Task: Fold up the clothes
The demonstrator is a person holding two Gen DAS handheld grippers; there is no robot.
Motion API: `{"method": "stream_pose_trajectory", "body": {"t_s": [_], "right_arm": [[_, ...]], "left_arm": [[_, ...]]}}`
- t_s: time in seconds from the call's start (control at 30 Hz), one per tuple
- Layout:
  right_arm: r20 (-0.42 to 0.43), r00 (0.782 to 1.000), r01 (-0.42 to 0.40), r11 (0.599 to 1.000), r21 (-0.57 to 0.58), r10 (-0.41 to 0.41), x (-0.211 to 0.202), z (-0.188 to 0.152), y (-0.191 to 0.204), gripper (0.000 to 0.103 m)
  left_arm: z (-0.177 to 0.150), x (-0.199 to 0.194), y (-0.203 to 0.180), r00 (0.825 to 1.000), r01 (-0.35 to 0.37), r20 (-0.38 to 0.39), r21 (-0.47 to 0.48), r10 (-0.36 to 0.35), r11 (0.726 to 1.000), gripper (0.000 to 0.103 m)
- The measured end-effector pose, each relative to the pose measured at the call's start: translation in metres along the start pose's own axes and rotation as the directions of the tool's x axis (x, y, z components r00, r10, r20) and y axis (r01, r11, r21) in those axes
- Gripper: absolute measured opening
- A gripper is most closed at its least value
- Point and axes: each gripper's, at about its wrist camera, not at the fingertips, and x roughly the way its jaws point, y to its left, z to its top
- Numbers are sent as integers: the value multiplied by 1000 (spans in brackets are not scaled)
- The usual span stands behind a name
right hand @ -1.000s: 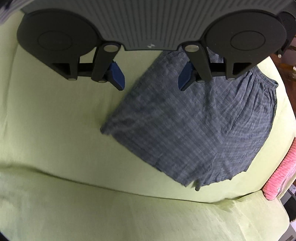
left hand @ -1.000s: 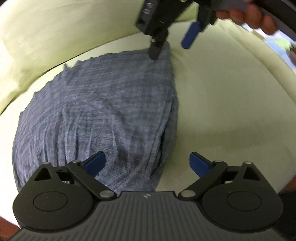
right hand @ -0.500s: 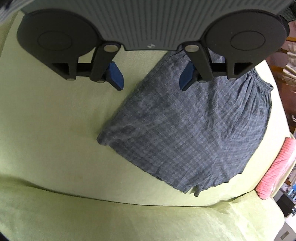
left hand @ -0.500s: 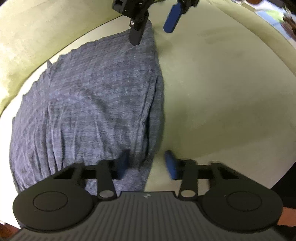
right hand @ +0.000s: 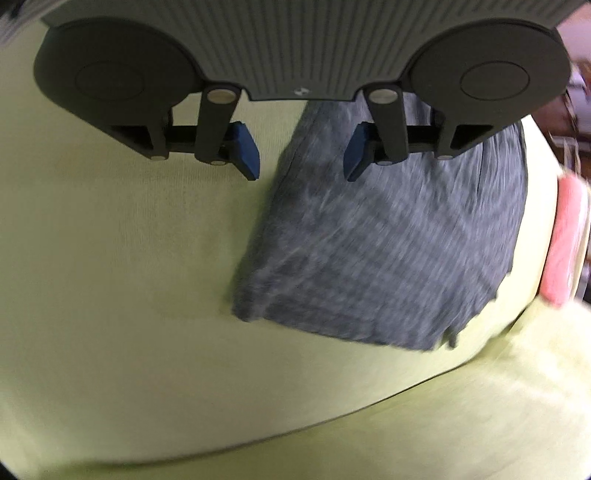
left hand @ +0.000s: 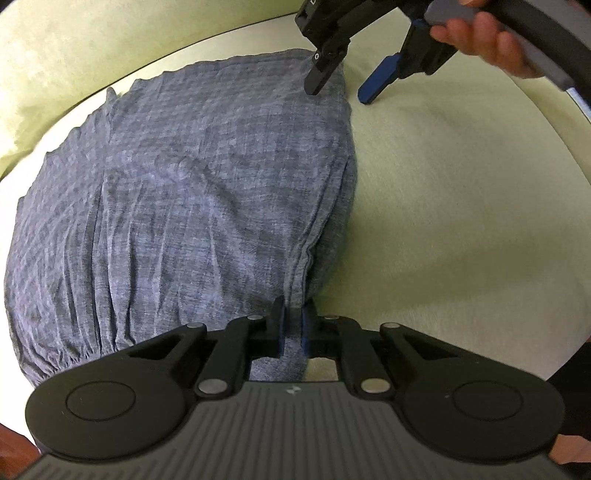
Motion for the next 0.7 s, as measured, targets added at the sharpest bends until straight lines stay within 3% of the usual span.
{"method": "stream_pose_trajectory", "body": {"t_s": [0.07, 0.1, 0.13, 0.33, 0.47, 0.57, 0.7], "right_arm": [[9, 1000, 15, 1000, 13, -15, 4, 1, 0, 36], [12, 1000, 21, 1000, 16, -21, 6, 2, 0, 11], [9, 1000, 18, 1000, -4, -18, 10, 0, 2, 1], [22, 1000, 7, 998, -61, -5, 7, 4, 18, 1], [34, 999, -10, 996, -91, 14, -13, 19, 39, 1], [47, 999, -11, 991, -130, 17, -22, 32, 66, 1], [74, 997, -8, 985, -171, 21, -23, 47, 107, 1]], "left_arm": [[0, 1, 1, 1000, 8, -2, -8, -8, 1000, 7], [1, 1, 2, 1000, 12, -4, -9, -12, 1000, 7], [1, 1, 3, 1000, 15, -6, -10, -15, 1000, 7], [5, -6, 12, 999, 50, -17, -30, -51, 998, 6], [8, -25, 27, 995, 102, 15, -99, -101, 990, 6], [8, -40, 47, 989, 147, 56, -182, -140, 972, 6], [6, -52, 91, 977, 206, 116, -317, -177, 926, 6]]}}
